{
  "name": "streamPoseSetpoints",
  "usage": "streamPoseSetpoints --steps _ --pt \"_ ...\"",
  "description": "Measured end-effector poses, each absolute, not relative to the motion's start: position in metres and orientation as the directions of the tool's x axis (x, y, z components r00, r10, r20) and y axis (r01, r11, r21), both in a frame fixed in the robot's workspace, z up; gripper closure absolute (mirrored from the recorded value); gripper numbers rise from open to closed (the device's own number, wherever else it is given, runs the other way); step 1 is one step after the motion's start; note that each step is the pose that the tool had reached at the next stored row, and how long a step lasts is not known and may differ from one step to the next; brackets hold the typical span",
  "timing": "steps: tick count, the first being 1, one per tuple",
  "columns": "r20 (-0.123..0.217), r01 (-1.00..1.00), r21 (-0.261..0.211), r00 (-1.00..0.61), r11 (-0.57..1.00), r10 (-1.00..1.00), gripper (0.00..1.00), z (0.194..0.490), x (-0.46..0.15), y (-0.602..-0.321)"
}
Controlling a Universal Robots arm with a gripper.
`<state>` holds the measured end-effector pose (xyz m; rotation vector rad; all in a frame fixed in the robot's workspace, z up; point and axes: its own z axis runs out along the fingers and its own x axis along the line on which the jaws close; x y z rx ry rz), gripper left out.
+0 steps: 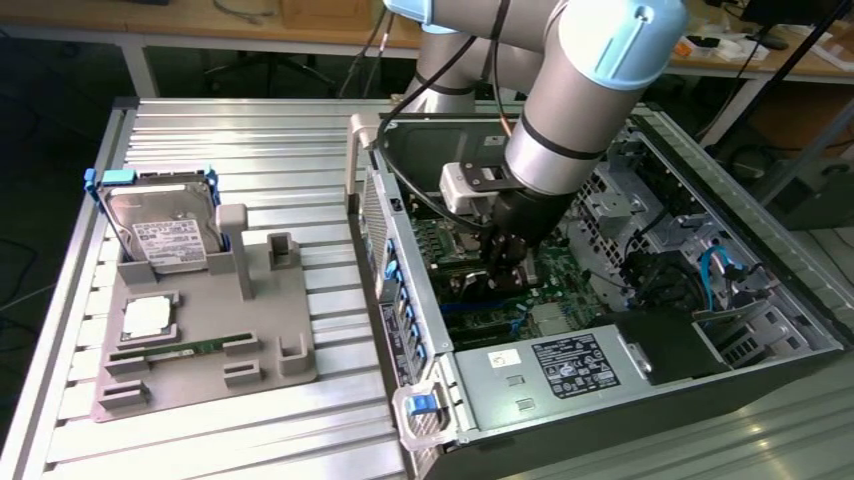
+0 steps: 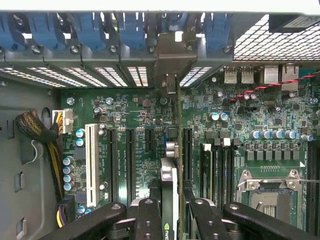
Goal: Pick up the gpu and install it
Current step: 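Insert the gpu into the slot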
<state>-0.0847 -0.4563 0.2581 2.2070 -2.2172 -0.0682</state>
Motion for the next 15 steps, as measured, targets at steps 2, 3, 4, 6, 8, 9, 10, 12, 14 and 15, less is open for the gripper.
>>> streamPoseSetpoints --steps 2,3,4,6,8,9,10,12,14,15 --pt "-0.022 -0.999 0.041 -0.005 0.004 -1.000 0.73 0.2582 -0.0847 -0.4564" --pt "-0.022 -0.999 0.042 -0.005 0.004 -1.000 0.73 0.2586 -0.0846 -0.4566" --pt "-0.023 -0.999 0.044 -0.005 0.004 -1.000 0.73 0.2596 -0.0846 -0.4567" --pt "-0.022 -0.999 0.048 -0.005 0.004 -1.000 0.73 0.2623 -0.0847 -0.4569" --pt "-0.022 -0.999 0.048 -0.006 0.004 -1.000 0.73 0.2623 -0.0847 -0.4570" --pt "-0.022 -0.999 0.048 -0.008 0.006 -1.000 0.73 0.2622 -0.0848 -0.4572" --pt "-0.022 -0.999 0.048 -0.013 0.012 -1.000 0.73 0.2622 -0.0848 -0.4577" --pt "-0.022 -0.999 0.048 -0.019 0.018 -1.000 0.73 0.2621 -0.0847 -0.4597" --pt "-0.022 -0.999 0.049 -0.023 0.022 -0.999 0.73 0.2621 -0.0848 -0.4617" --pt "-0.022 -0.999 0.049 -0.023 0.022 -0.999 0.73 0.2621 -0.0848 -0.4618"
